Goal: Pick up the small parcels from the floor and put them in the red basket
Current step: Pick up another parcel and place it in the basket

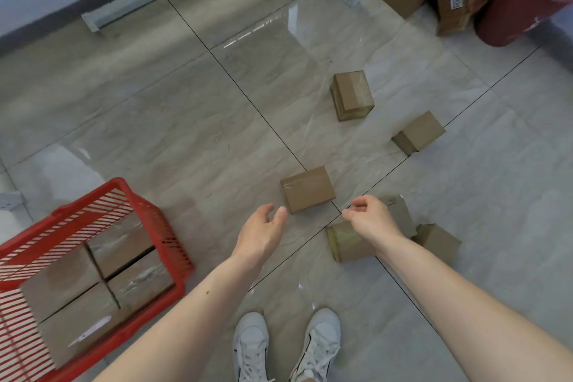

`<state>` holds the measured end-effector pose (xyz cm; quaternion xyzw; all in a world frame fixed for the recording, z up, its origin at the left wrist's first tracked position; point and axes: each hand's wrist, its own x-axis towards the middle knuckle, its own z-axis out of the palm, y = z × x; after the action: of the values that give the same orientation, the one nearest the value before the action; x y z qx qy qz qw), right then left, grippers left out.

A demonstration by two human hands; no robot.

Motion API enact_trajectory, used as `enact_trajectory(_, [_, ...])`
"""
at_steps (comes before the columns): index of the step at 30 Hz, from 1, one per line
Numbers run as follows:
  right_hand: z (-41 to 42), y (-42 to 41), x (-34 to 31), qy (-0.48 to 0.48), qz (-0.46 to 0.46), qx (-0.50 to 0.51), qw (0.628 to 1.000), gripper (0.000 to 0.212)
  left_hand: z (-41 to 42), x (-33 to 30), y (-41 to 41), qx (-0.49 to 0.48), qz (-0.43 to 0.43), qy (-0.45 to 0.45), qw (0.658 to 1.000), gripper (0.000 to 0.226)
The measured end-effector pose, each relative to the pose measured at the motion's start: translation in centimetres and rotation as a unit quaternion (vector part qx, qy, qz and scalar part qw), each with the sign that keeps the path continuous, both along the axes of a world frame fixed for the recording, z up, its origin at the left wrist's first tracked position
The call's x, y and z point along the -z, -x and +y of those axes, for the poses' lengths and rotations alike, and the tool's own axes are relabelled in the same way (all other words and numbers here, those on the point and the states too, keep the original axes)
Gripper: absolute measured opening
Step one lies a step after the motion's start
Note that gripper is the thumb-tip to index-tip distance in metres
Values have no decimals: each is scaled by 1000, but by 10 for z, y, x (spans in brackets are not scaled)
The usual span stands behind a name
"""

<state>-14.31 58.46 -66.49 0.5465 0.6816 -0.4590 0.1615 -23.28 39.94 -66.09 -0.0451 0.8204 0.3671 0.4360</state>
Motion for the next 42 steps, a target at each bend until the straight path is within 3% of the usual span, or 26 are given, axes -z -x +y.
enact_trajectory(18, [40, 20, 194, 21, -2, -85, 996, 52, 61, 200, 5, -36, -43, -20, 998, 69])
enact_trajectory(25, [45, 28, 230, 75, 7, -67, 995, 55, 73, 238, 13, -26, -43, -32, 998, 47])
enact_trajectory(33, [45, 26, 225, 48, 37, -18, 998, 26, 72, 233, 12, -35, -32, -48, 998, 33])
enact_trajectory(42, [29, 22, 156, 8, 61, 80, 995, 33, 59, 169, 8, -49, 56, -31, 997, 14])
